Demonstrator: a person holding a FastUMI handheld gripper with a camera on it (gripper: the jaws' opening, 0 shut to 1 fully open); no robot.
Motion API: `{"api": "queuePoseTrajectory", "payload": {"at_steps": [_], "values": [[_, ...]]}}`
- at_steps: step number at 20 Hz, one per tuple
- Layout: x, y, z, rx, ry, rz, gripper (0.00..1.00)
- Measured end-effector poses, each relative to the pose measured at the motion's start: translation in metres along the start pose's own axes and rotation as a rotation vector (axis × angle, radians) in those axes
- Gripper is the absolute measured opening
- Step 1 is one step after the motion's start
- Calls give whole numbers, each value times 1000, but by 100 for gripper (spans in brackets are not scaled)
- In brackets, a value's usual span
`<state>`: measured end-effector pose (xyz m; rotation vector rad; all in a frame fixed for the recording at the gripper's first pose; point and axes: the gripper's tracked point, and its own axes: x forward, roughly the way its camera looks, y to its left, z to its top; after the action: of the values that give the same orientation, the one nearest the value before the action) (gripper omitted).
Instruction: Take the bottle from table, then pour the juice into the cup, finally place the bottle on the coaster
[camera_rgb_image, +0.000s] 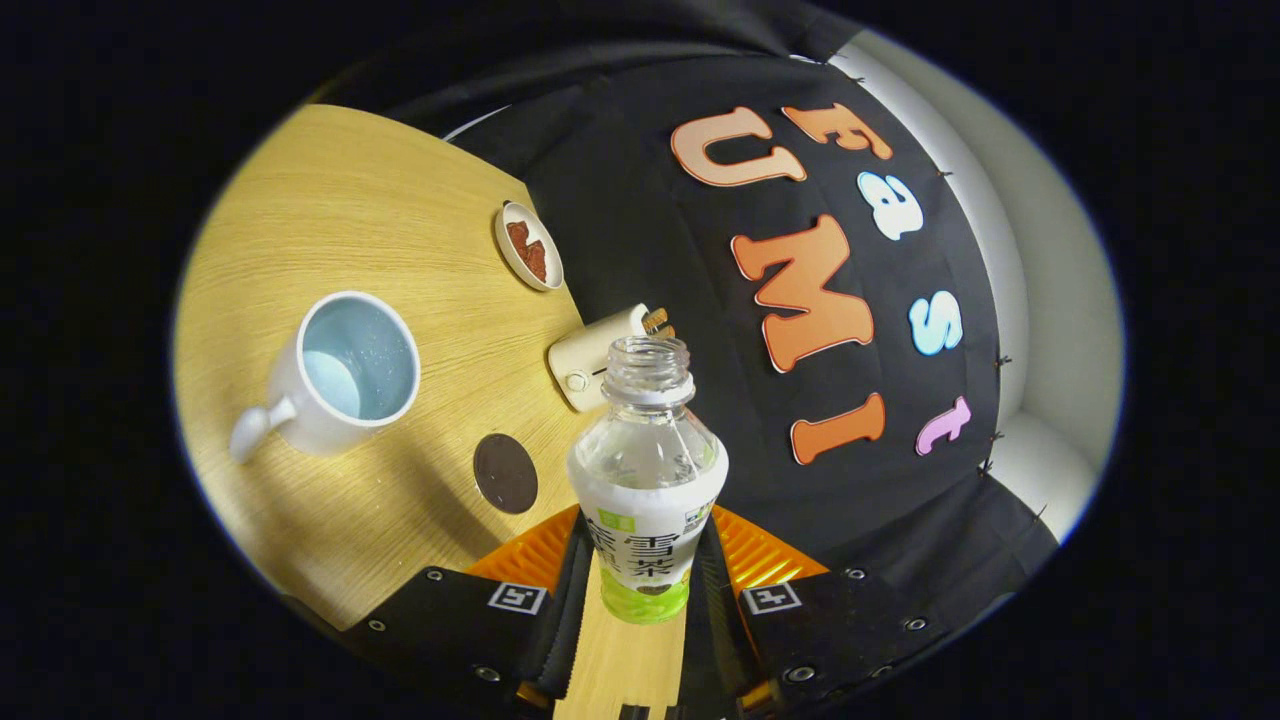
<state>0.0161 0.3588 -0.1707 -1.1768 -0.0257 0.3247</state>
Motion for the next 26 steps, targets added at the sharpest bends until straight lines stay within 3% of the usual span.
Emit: {"api": "queuePoseTrajectory", "payload": {"at_steps": [14, 26], "values": [[6, 13, 19, -298, -51, -28, 57], [9, 18, 15, -454, -67, -37, 57]]}}
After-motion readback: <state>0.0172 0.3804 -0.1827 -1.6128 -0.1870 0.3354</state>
